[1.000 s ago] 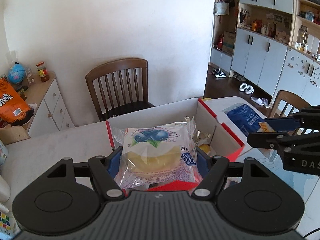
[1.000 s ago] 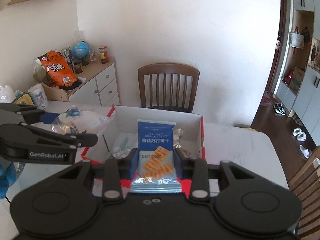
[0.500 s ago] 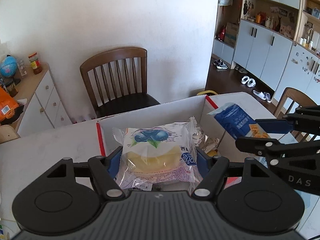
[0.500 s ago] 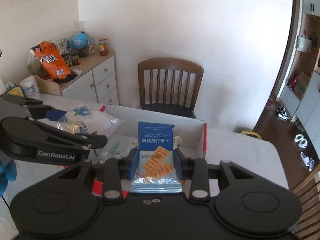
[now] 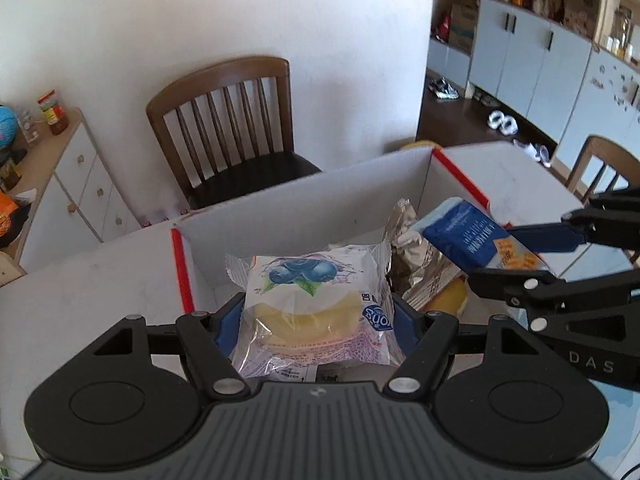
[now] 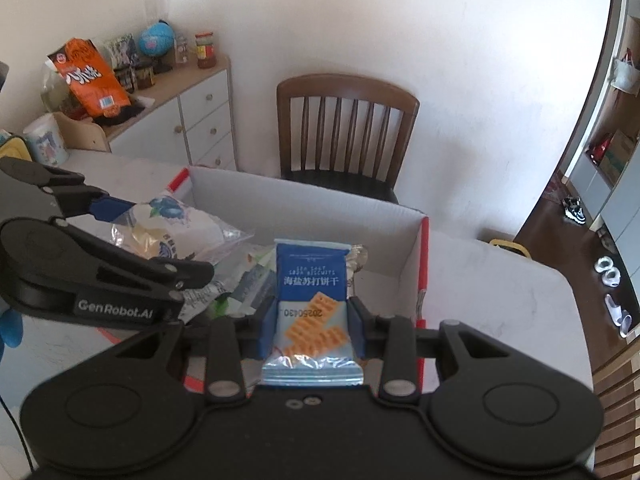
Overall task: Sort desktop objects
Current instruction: 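Lower bun into box with left gripper while right lowers packet inside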
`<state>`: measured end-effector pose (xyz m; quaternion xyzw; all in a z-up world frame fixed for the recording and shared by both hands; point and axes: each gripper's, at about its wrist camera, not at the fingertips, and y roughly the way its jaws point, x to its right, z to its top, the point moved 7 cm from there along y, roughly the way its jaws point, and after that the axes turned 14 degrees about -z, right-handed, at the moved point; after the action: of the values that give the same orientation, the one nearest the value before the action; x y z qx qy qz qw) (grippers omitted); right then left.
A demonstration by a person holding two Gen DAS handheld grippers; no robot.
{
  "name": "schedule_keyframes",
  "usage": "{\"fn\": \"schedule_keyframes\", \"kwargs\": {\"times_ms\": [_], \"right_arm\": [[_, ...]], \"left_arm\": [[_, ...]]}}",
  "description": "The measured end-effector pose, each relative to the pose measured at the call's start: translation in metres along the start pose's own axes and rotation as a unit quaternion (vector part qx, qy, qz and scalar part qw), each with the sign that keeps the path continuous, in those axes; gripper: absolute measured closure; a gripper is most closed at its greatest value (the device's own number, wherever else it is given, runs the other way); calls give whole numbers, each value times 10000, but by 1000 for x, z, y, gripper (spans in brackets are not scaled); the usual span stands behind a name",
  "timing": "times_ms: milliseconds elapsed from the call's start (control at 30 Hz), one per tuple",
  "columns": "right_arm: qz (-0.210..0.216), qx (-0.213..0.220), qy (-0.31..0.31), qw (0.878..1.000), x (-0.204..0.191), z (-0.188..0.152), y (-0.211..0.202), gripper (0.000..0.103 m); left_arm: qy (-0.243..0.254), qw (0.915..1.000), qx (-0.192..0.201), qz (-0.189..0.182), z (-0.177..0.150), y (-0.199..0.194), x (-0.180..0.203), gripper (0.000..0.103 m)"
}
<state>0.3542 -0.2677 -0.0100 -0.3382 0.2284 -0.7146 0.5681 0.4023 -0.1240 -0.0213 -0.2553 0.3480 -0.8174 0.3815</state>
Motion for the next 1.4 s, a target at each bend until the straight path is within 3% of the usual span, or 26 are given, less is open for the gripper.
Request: {"fn": "schedule_keyframes", "kwargs": {"times_ms": [233,1200,1400], "right_arm": [[61,-85,-29,9999,3,-5,21,67],[187,-668,-276,9972,-5,-40,62,66],[221,-755,-274,9965,-4,-41,65,65]], "left_arm": [[289,9991,-312,59,-5,21,-3,30],[44,9942,-1071,-102,-25,71,-19,30],[116,9921,-1242,-115,-26,76,-15,22]]}}
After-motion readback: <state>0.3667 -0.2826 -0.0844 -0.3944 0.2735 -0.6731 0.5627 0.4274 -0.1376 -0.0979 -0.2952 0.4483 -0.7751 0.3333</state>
